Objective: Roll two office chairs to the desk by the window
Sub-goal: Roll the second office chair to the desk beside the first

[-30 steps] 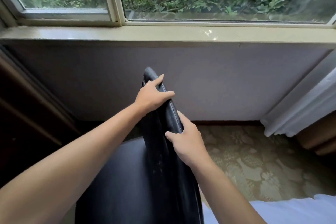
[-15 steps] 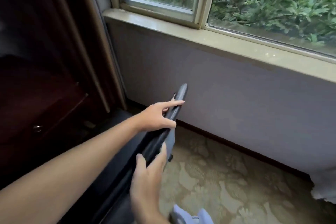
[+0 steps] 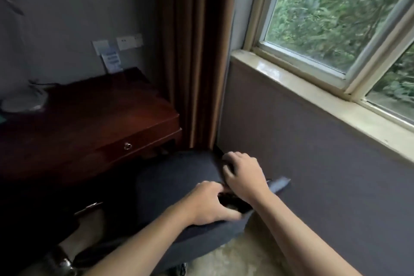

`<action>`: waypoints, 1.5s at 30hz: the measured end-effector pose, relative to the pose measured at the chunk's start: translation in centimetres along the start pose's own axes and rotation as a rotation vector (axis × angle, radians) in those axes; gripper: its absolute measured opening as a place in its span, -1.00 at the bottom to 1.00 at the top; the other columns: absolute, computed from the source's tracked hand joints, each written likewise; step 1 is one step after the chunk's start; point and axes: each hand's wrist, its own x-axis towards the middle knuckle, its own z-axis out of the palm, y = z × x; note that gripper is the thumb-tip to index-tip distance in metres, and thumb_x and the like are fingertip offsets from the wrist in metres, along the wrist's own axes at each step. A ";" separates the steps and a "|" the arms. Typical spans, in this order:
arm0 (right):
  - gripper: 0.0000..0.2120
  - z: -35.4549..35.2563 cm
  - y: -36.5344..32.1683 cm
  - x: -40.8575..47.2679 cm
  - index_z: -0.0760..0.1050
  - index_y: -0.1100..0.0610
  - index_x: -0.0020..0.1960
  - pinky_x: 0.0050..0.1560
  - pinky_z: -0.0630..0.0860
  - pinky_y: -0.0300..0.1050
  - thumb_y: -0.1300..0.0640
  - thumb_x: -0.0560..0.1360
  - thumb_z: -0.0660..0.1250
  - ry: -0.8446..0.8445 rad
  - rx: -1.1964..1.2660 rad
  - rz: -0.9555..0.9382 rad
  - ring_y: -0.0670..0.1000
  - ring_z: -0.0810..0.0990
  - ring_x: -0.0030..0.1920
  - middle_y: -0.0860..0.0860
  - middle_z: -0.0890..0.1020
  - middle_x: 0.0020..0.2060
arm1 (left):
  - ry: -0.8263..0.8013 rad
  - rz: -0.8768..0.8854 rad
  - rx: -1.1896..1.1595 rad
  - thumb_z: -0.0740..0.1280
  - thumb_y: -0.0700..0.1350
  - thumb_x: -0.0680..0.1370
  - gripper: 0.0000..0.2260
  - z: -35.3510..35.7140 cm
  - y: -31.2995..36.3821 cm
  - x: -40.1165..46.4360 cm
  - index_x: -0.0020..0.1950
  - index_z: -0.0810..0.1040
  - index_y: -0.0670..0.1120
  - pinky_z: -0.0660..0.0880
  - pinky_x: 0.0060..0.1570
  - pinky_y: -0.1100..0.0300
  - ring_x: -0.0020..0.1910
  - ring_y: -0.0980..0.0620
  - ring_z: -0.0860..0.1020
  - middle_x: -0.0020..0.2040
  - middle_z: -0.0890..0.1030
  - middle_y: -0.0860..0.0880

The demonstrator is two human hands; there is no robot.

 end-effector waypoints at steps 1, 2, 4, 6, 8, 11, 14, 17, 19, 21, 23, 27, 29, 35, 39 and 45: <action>-0.80 0.4 0.2 0.6 0.54 0.10 -0.03 -0.01 0.42 -0.01 0.03 0.51 0.19 -0.094 -0.002 -0.002 0.11 0.54 0.04 0.03 0.62 -0.06 | 0.047 -0.005 0.038 0.39 0.48 0.21 -0.52 -0.1 -0.2 -0.2 0.00 0.62 0.26 0.56 -0.08 0.18 -0.13 0.37 0.55 -0.15 0.65 0.28; -0.80 0.8 0.6 1.3 0.52 0.11 -0.11 -0.08 0.42 0.00 0.03 0.51 0.18 -0.124 0.009 -0.034 0.12 0.55 -0.01 0.04 0.62 -0.11 | 0.093 -0.026 0.055 0.33 0.53 0.22 -0.51 -0.1 -0.3 -0.1 -0.02 0.62 0.28 0.53 -0.10 0.23 -0.13 0.38 0.54 -0.15 0.65 0.29; -0.80 1.7 1.5 1.2 0.48 0.11 -0.19 -0.19 0.40 -0.01 0.02 0.47 0.18 -0.071 0.066 -0.114 0.11 0.57 -0.11 0.02 0.62 -0.20 | 0.136 -0.117 0.066 0.30 0.49 0.29 -0.56 0.1 -1.3 0.2 -0.07 0.64 0.22 0.53 -0.09 0.22 -0.14 0.31 0.58 -0.18 0.66 0.24; -0.79 2.1 2.4 1.5 0.46 0.11 -0.22 -0.27 0.34 -0.04 -0.01 0.44 0.18 -0.036 0.138 -0.186 0.11 0.57 -0.18 0.03 0.62 -0.27 | 0.157 -0.265 0.096 0.29 0.34 0.29 -0.65 0.3 -1.8 0.8 -0.09 0.63 0.18 0.55 -0.09 0.17 -0.15 0.19 0.61 -0.19 0.68 0.18; -0.79 2.0 2.8 2.5 0.45 0.11 -0.22 -0.28 0.29 -0.04 -0.02 0.46 0.21 -0.021 0.192 -0.220 0.14 0.58 -0.20 0.06 0.64 -0.27 | 0.193 -0.370 0.160 0.24 0.22 0.28 -0.67 0.0 -2.2 1.5 -0.10 0.64 0.13 0.57 -0.10 0.14 -0.15 0.09 0.63 -0.20 0.69 0.12; -0.81 1.3 3.7 2.9 0.38 0.08 -0.24 -0.29 0.27 -0.03 0.01 0.49 0.23 -0.058 0.254 -0.276 0.18 0.57 -0.20 0.06 0.63 -0.27 | 0.254 -0.479 0.178 0.26 0.13 0.31 -0.75 0.3 -1.4 1.7 -0.17 0.65 0.09 0.56 -0.16 0.15 -0.17 0.07 0.61 -0.21 0.69 0.11; -0.85 1.3 5.2 2.0 0.47 0.07 -0.13 -0.22 0.38 -0.02 0.00 0.48 0.22 -0.215 0.207 -0.287 0.21 0.59 -0.10 0.08 0.66 -0.16 | 0.253 -0.567 0.164 0.24 0.20 0.33 -0.75 2.5 0.2 1.3 -0.21 0.61 0.09 0.46 -0.24 0.16 -0.17 0.00 0.59 -0.18 0.66 0.08; -0.78 1.2 6.7 1.8 0.54 0.02 0.03 -0.08 0.47 -0.03 -0.01 0.48 0.20 -0.442 0.141 -0.308 0.21 0.58 0.03 0.07 0.67 -0.01 | 0.264 -0.634 0.113 0.22 0.28 0.33 -0.68 4.6 1.1 1.5 -0.24 0.54 0.06 0.40 -0.25 0.13 -0.16 -0.07 0.55 -0.13 0.63 -0.01; -0.77 0.9 7.8 2.1 0.54 0.00 0.06 -0.02 0.51 -0.02 -0.01 0.48 0.20 -0.479 0.134 -0.319 0.20 0.59 0.04 0.07 0.67 0.02 | 0.292 -0.646 0.065 0.21 0.30 0.35 -0.67 5.5 1.9 2.0 -0.30 0.47 0.06 0.34 -0.28 0.11 -0.18 -0.05 0.51 -0.18 0.58 0.02; -0.77 0.7 9.2 1.5 0.55 -0.03 0.06 -0.02 0.52 -0.02 -0.01 0.48 0.20 -0.495 0.102 -0.342 0.19 0.60 0.02 0.07 0.67 0.02 | 0.281 -0.658 0.023 0.19 0.29 0.38 -0.65 7.1 2.9 2.0 -0.26 0.50 0.03 0.32 -0.28 0.10 -0.17 -0.05 0.49 -0.20 0.53 0.05; -0.78 0.5 10.3 0.9 0.55 -0.04 0.06 -0.03 0.52 -0.02 -0.01 0.49 0.20 -0.521 0.065 -0.375 0.18 0.60 0.01 0.06 0.67 0.01 | 0.273 -0.677 -0.010 0.16 0.28 0.40 -0.63 8.9 3.6 2.2 -0.21 0.52 0.00 0.31 -0.22 0.07 -0.12 -0.09 0.47 -0.16 0.52 0.03; -0.79 -0.4 11.4 0.5 0.57 -0.03 0.08 -0.05 0.53 -0.03 0.03 0.49 0.23 -0.444 0.105 -0.437 0.14 0.61 -0.03 0.03 0.68 -0.02 | 0.289 -0.736 -0.070 0.15 0.25 0.44 -0.62 10.9 5.2 2.4 -0.03 0.57 0.02 0.33 -0.10 0.05 0.07 -0.14 0.47 0.10 0.56 -0.05; -0.81 -1.5 12.2 -0.5 0.58 -0.02 0.04 -0.15 0.51 -0.07 0.06 0.48 0.26 -0.336 0.167 -0.478 0.12 0.63 -0.11 0.00 0.69 -0.11 | 0.294 -0.779 -0.088 0.16 0.23 0.46 -0.60 12.3 6.4 2.0 0.09 0.58 0.02 0.34 -0.04 0.06 0.12 -0.13 0.46 0.22 0.56 -0.06; -0.87 -4.7 16.5 -5.1 0.49 0.03 -0.15 -0.32 0.30 -0.11 0.01 0.45 0.22 -0.126 0.200 -0.622 0.07 0.56 -0.31 -0.03 0.63 -0.33 | 0.460 -0.897 0.218 0.14 0.14 0.46 -0.62 13.5 9.5 0.6 -0.35 0.49 -0.11 0.36 -0.21 0.11 -0.23 -0.16 0.49 -0.29 0.55 -0.08; -0.80 -6.0 20.4 -6.1 0.34 0.06 -0.27 -0.22 0.26 -0.01 0.06 0.52 0.14 -0.106 0.084 -0.745 0.11 0.48 -0.34 -0.02 0.52 -0.41 | 0.415 -0.926 0.178 0.09 0.16 0.39 -0.61 13.3 12.1 1.4 -0.47 0.35 -0.10 0.28 -0.36 0.12 -0.35 -0.09 0.45 -0.41 0.44 -0.06; -0.73 -6.1 22.3 -4.2 0.49 0.10 -0.21 -0.14 0.26 -0.02 0.00 0.52 0.11 -0.189 0.006 -0.752 0.10 0.51 -0.16 0.00 0.60 -0.24 | 0.371 -0.925 -0.086 0.00 0.29 0.30 -0.33 17.0 15.2 3.6 -0.07 0.41 -0.32 0.42 -0.12 0.02 0.02 -0.35 0.52 0.04 0.46 -0.45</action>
